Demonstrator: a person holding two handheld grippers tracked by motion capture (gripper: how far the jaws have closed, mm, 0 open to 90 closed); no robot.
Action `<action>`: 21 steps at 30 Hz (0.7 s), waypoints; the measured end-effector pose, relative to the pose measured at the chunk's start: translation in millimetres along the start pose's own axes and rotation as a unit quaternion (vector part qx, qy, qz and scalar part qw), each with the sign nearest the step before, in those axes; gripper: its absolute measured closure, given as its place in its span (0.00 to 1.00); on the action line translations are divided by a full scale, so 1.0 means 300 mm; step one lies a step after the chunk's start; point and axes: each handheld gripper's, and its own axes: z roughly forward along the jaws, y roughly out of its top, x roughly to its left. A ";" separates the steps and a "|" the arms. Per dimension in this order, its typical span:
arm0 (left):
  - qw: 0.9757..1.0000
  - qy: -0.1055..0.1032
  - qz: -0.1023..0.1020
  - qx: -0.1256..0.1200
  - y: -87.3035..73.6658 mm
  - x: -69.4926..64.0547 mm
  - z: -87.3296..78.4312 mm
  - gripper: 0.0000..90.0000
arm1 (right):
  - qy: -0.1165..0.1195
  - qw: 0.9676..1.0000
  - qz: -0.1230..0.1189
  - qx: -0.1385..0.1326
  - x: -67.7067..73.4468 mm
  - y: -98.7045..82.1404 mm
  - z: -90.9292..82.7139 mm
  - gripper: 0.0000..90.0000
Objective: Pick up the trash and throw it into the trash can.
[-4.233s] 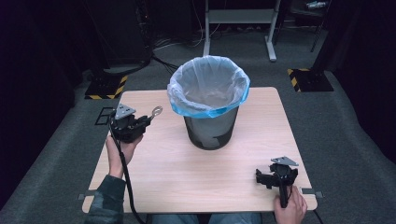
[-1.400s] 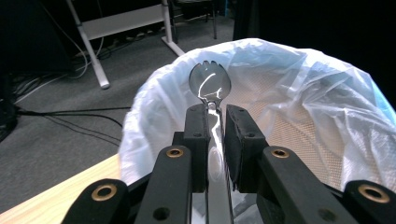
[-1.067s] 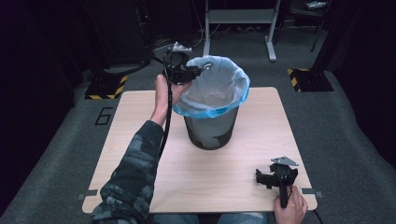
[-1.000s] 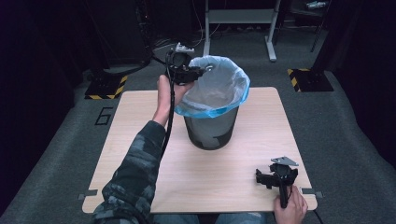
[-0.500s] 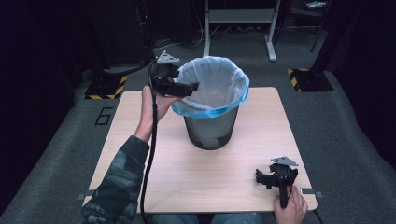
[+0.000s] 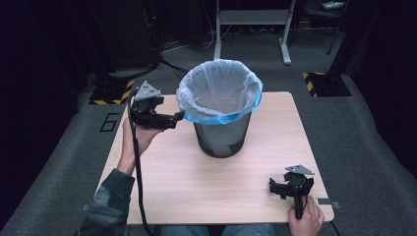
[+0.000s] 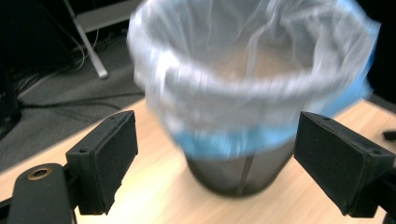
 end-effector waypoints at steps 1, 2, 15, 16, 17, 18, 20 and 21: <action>1.000 0.000 -0.003 0.007 -0.031 0.006 0.001 0.14 | 0.000 1.000 0.000 0.000 0.000 0.000 0.000 0.00; 1.000 0.000 -0.006 0.010 -0.055 0.010 0.004 0.14 | 0.000 1.000 0.000 0.000 0.000 0.000 0.000 0.00; 0.994 0.020 -0.082 0.067 -0.454 0.097 0.061 0.11 | 0.000 1.000 -0.002 -0.001 -0.001 0.000 0.000 0.00; 0.993 0.026 -0.089 0.073 -0.485 0.103 0.068 0.11 | 0.000 1.000 -0.003 -0.001 -0.001 0.000 0.000 0.00; 0.992 0.026 -0.094 0.077 -0.508 0.110 0.072 0.11 | 0.000 1.000 0.000 0.000 0.000 0.000 0.000 0.00; 0.991 0.027 -0.102 0.081 -0.530 0.114 0.076 0.11 | 0.000 1.000 0.000 0.000 0.000 0.000 0.000 0.00; 0.989 0.031 -0.111 0.089 -0.570 0.125 0.084 0.11 | 0.000 1.000 0.000 0.000 0.000 0.000 0.000 0.00; 0.989 0.032 -0.115 0.091 -0.584 0.128 0.087 0.11 | 0.000 1.000 -0.001 0.000 0.000 0.000 0.000 0.00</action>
